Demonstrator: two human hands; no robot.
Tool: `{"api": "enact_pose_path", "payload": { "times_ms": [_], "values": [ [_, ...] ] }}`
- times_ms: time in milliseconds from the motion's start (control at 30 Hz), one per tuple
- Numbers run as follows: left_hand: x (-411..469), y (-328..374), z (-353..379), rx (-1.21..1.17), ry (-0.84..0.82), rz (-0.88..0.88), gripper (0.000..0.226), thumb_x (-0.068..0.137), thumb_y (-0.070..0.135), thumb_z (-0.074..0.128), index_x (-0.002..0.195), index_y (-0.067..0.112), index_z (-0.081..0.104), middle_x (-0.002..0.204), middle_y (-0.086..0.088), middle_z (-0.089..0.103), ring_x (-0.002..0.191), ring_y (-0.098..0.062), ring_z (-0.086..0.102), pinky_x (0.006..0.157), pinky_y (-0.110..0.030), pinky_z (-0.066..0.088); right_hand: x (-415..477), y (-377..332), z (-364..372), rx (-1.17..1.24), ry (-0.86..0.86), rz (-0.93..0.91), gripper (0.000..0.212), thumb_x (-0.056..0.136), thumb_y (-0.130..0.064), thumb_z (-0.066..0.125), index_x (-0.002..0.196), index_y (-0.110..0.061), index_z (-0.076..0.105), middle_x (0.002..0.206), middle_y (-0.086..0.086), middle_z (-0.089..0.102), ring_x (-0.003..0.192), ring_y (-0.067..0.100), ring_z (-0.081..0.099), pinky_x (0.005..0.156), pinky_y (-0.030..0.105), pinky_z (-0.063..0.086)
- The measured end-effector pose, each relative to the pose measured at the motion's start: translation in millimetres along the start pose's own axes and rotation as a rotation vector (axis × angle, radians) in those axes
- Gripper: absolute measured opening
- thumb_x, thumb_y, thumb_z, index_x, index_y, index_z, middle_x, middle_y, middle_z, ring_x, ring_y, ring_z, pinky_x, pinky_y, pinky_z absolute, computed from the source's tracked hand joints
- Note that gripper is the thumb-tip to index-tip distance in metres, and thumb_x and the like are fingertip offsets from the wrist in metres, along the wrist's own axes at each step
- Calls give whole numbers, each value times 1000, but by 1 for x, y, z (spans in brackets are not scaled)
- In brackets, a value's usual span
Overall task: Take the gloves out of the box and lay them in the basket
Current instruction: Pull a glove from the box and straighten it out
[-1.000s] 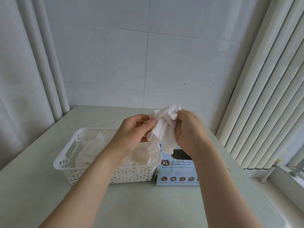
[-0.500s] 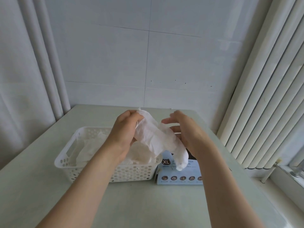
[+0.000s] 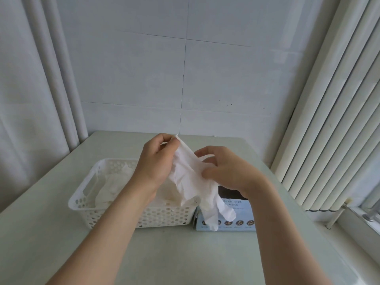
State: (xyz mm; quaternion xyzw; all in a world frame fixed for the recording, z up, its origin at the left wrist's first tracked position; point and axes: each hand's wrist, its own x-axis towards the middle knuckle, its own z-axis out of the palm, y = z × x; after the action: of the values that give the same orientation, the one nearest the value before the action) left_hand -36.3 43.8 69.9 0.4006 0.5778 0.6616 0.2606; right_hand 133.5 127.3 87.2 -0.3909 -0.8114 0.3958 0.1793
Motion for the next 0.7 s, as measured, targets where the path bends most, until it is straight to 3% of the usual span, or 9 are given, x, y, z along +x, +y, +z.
{"api": "enact_pose_path", "payload": {
  "times_ms": [67, 133, 200, 300, 367, 433, 567, 633, 700],
  "values": [
    [1, 3, -2, -10, 26, 18, 21, 105, 31, 59, 92, 17, 66, 80, 1, 63, 74, -14, 58, 68, -29, 46, -2, 1, -3, -39, -42, 26, 40, 75, -11, 55, 106, -26, 76, 90, 6, 80, 82, 38, 75, 85, 58, 62],
    [0, 6, -5, -25, 42, 13, 19, 104, 26, 57, 88, 19, 63, 78, 1, 57, 71, -14, 53, 61, -24, 43, -5, 0, -7, -59, -3, 39, 26, 75, -9, 52, 83, -14, 77, 71, 7, 71, 63, 32, 60, 69, 47, 60],
    [1, 8, -7, -53, 36, -12, 15, 101, 22, 57, 86, 20, 61, 80, 0, 55, 73, -17, 51, 60, -27, 41, -9, -4, -11, -32, 108, 53, 17, 80, -4, 51, 66, -2, 62, 57, 8, 48, 56, 23, 35, 56, 37, 34],
    [1, 11, -6, -119, 40, -43, 14, 96, 27, 58, 82, 25, 59, 83, 5, 54, 78, -19, 50, 67, -34, 39, -12, 0, -11, 397, 129, 80, 10, 62, -10, 60, 62, -4, 52, 59, 6, 35, 63, 28, 28, 60, 39, 20],
    [-1, 14, -3, -149, 32, -74, 14, 100, 26, 57, 86, 25, 58, 87, 3, 56, 78, -19, 52, 60, -32, 38, -5, 6, -9, 752, 40, 41, 23, 55, -11, 59, 65, 5, 46, 64, 9, 28, 69, 35, 24, 61, 38, 25],
    [-5, 20, 0, -199, 6, -100, 10, 102, 22, 55, 94, 21, 60, 88, 0, 62, 70, -18, 59, 53, -29, 42, -2, 11, -10, 990, -49, 16, 12, 70, -10, 56, 71, 2, 53, 66, 9, 21, 64, 30, 25, 59, 29, 38],
    [-6, 30, -5, -173, -13, -126, 14, 99, 21, 51, 88, 14, 56, 80, -5, 58, 59, -20, 53, 45, -27, 41, -5, 10, -17, 1058, -262, 57, 24, 86, -18, 53, 96, 1, 64, 63, 6, 46, 43, 15, 44, 40, 23, 42],
    [-3, 33, -17, -103, 8, -148, 17, 95, 19, 49, 78, 15, 52, 71, -5, 49, 57, -20, 46, 45, -25, 39, 2, 12, -11, 906, -207, 69, 26, 89, -17, 63, 104, 4, 61, 69, 10, 55, 53, 18, 56, 52, 28, 50],
    [2, 35, -34, 10, 3, -177, 19, 93, 17, 48, 74, 16, 50, 65, -4, 45, 55, -20, 42, 45, -24, 38, 11, 14, -4, 739, -116, 57, 31, 94, -15, 67, 115, 7, 69, 99, 22, 74, 81, 28, 73, 72, 36, 58]
  ]
}}
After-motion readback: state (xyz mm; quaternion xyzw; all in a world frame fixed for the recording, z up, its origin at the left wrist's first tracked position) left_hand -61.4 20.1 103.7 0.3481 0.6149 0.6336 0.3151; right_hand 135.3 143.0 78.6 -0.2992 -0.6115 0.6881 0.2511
